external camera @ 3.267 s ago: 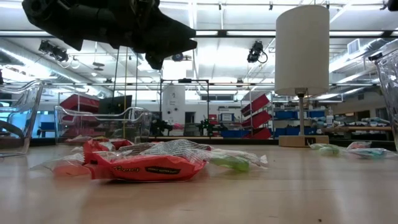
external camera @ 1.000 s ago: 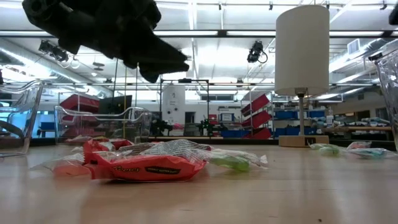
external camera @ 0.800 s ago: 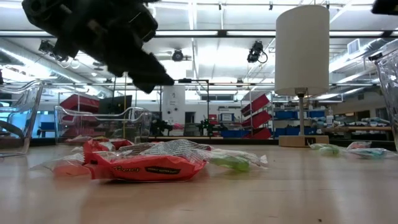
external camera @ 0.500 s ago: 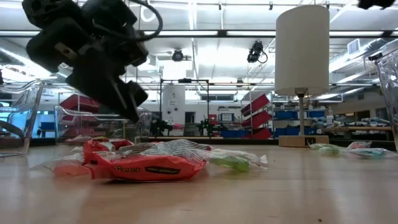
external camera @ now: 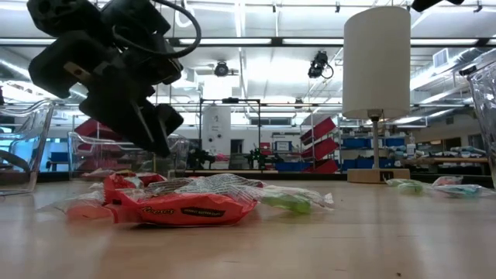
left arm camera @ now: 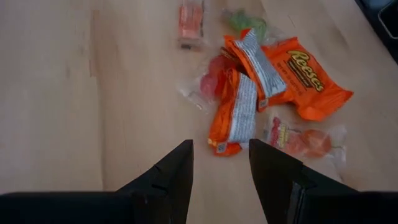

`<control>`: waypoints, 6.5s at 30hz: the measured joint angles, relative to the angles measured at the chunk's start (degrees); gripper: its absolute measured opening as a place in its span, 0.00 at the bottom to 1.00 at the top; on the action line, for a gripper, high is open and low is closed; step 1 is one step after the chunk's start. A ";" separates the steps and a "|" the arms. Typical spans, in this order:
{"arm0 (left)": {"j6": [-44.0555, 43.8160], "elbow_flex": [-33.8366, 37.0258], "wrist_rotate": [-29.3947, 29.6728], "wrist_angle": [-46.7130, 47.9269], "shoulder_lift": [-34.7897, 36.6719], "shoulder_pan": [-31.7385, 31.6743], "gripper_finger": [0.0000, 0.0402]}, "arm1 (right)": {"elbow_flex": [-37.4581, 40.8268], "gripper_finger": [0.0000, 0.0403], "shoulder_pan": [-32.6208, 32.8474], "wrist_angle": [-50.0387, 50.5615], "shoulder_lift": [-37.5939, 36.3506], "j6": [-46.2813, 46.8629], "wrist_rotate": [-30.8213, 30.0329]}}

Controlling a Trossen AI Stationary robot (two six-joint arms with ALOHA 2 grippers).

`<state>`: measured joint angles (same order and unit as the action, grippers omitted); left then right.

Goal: Sort candy
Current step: Put the chocolate into the bottom right transparent bin

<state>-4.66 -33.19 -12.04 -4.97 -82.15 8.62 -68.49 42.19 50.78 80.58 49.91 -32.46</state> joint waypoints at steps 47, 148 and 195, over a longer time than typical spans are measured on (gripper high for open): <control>6.23 -0.02 8.45 -15.46 -14.34 6.78 0.57 | -0.02 0.18 0.00 -1.52 0.04 -2.10 -1.19; -33.52 0.00 -18.20 -38.82 2.99 -10.14 0.22 | 0.00 0.38 -21.09 -48.46 9.38 -87.17 2.51; -31.39 -0.02 -17.58 -36.87 2.99 -10.26 0.53 | 0.00 0.00 -21.20 -44.29 6.61 -71.20 3.35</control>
<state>-36.04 -33.21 -29.62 -41.84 -79.15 -1.64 -68.49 20.99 6.49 87.18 -21.29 -29.11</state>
